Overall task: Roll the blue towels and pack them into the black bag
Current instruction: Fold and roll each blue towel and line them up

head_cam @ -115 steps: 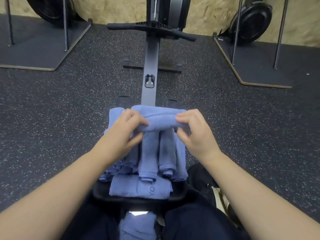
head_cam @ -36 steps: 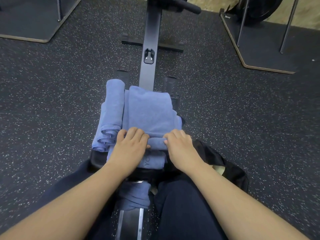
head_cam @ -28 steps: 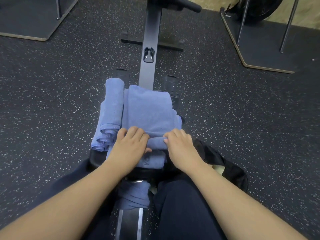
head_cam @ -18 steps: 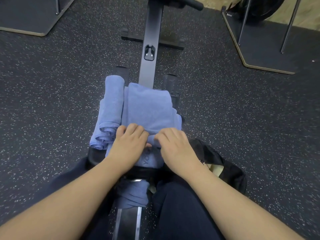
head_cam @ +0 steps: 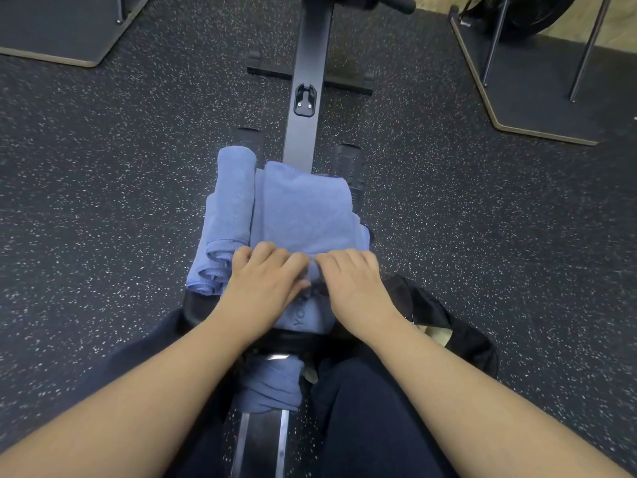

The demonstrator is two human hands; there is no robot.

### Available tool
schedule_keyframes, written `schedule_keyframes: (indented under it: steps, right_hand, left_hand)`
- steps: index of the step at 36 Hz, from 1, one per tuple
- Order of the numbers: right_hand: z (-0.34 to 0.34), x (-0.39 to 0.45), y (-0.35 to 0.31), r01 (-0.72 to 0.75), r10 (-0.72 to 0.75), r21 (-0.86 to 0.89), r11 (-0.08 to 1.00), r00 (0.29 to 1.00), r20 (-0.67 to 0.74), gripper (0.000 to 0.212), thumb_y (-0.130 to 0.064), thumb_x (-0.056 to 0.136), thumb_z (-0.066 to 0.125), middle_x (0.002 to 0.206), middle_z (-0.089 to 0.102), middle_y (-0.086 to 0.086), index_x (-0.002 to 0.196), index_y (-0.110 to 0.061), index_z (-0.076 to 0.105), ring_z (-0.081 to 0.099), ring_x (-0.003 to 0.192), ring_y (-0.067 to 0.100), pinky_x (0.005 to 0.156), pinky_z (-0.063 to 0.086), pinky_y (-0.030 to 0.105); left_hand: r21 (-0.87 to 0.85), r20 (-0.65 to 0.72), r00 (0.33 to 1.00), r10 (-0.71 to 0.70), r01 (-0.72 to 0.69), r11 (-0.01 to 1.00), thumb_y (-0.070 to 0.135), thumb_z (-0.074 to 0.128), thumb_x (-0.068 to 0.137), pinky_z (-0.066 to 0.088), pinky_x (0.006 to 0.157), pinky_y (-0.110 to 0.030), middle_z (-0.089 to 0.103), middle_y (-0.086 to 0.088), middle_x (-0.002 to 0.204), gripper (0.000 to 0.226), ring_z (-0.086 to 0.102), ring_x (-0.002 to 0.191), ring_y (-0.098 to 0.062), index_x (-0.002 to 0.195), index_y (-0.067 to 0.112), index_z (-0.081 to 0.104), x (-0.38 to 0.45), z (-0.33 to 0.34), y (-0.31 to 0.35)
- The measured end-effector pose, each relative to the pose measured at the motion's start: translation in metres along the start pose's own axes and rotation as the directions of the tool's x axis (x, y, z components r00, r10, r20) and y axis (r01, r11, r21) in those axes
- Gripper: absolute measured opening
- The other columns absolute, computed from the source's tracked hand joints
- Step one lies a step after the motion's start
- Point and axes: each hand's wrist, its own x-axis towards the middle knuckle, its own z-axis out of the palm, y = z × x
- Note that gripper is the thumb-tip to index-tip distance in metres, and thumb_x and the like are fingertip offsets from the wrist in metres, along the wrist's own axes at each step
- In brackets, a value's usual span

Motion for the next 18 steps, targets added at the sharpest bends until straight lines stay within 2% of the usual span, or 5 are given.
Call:
schedule_keyframes:
  steps: [3,6,8,12,18]
  right_hand:
    - [0.0017,0.0015,-0.0011,-0.015,0.015,-0.012,1.000,1.000,-0.001,0.033,-0.015,0.072,0.038,0.077,0.057,-0.002,0.092,-0.016,0.064,0.056,0.072,0.024,0.071,0.025,0.032]
    - [0.0027,0.0028,-0.0015,-0.031,0.031,0.004,1.000,0.999,-0.028,0.034,-0.013,0.073,0.037,0.077,0.057,-0.002,0.092,-0.016,0.064,0.056,0.074,0.024,0.073,0.025,0.034]
    - [0.0032,0.0037,-0.0019,-0.033,0.033,-0.009,0.999,0.999,-0.037,0.033,-0.013,0.074,0.036,0.078,0.057,-0.001,0.092,-0.016,0.064,0.056,0.077,0.025,0.074,0.026,0.034]
    - [0.0062,0.0033,-0.0016,-0.038,0.036,-0.023,0.999,0.997,-0.069,0.026,-0.014,0.078,0.042,0.083,0.057,-0.001,0.092,-0.018,0.064,0.047,0.085,0.022,0.076,0.027,0.034]
    - [0.0041,0.0027,-0.0001,-0.023,0.031,0.040,0.999,0.975,-0.219,0.021,-0.022,0.077,0.051,0.095,0.059,0.003,0.094,-0.015,0.059,0.044,0.090,0.022,0.077,0.029,0.034]
  left_hand:
    - [0.021,0.069,0.998,-0.002,0.001,1.000,0.044,0.077,0.065,0.028,0.073,-0.039,0.059,-0.002,0.089,0.040,0.054,0.085,-0.028,0.091,0.018,0.060,-0.0012,0.0005,0.0003]
    - [0.020,0.094,0.994,-0.052,0.050,0.999,0.036,0.087,0.051,0.028,0.075,-0.039,0.058,-0.005,0.100,0.054,0.053,0.091,-0.029,0.095,0.018,0.061,-0.0001,-0.0004,0.0015]
    - [0.049,0.062,0.996,-0.060,0.057,0.997,0.027,0.084,0.058,0.028,0.074,-0.039,0.057,-0.006,0.102,0.045,0.054,0.091,-0.029,0.095,0.018,0.061,0.0005,-0.0003,0.0022]
    - [0.120,-0.032,0.998,-0.058,0.061,0.991,0.014,0.057,0.073,0.027,0.074,-0.037,0.057,-0.006,0.098,0.021,0.054,0.087,-0.029,0.092,0.019,0.062,0.0005,0.0019,0.0027]
    - [0.128,-0.082,0.996,-0.040,0.050,0.991,0.015,0.067,0.073,0.029,0.076,-0.037,0.058,-0.004,0.099,0.019,0.053,0.093,-0.027,0.091,0.017,0.063,0.0012,0.0080,-0.0006]
